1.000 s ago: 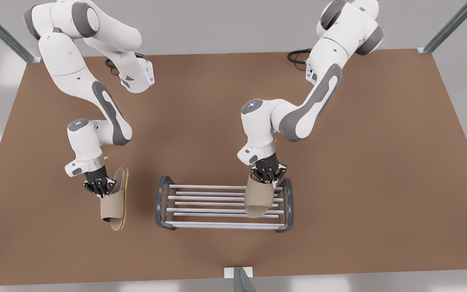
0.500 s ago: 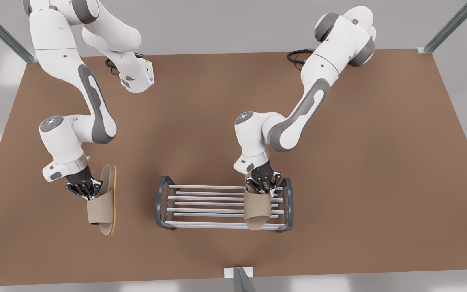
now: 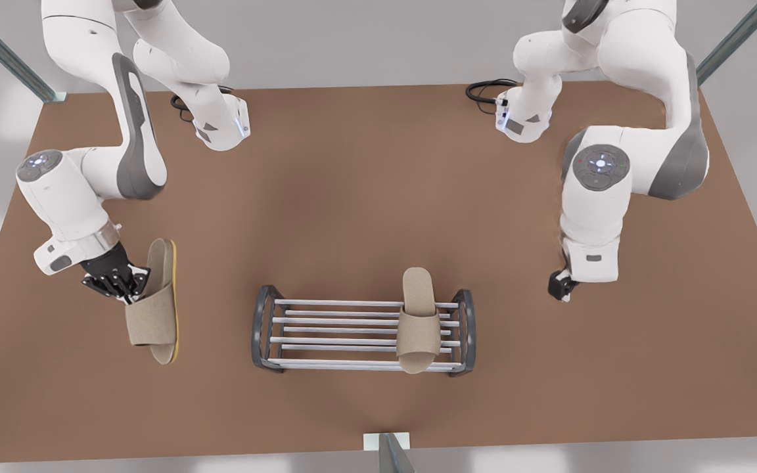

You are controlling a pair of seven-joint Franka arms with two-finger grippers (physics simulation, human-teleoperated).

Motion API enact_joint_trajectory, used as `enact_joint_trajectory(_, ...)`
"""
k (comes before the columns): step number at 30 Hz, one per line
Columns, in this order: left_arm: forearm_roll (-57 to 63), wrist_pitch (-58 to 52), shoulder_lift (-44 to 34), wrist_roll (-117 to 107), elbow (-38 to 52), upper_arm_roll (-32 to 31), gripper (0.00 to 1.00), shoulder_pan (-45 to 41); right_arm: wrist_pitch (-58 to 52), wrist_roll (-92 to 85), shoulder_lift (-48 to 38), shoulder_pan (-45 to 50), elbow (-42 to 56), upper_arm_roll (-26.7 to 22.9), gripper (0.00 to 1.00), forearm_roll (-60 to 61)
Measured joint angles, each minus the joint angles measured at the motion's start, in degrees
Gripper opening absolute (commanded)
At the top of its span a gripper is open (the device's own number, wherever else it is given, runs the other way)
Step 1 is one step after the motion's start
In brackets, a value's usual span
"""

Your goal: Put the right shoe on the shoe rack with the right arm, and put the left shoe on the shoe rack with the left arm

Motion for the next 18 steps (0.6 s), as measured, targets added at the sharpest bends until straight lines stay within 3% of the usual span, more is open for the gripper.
enact_joint_trajectory(2,-15.0,-4.5,-1.0,5.7,1.2,16.4,1.00,-3.3,-4.0,0.8,0.6,0.7,3.3,0.9,0.21,-1.5)
enact_joint_trajectory(4,-22.9,-4.1,-8.8,11.3,-7.7,23.6,1.00,-5.7,-7.3,2.0,1.5,2.4,5.8,1.7,0.21,-3.3)
enact_joint_trajectory(10,-27.2,-2.8,-10.3,23.8,-10.5,25.7,1.00,-8.2,-17.5,7.0,6.4,9.6,17.5,2.2,0.21,-8.4)
enact_joint_trajectory(18,-27.4,-7.2,-9.7,34.9,-10.6,25.7,1.00,-8.9,-24.0,16.7,10.8,20.5,21.4,2.3,0.21,-13.6)
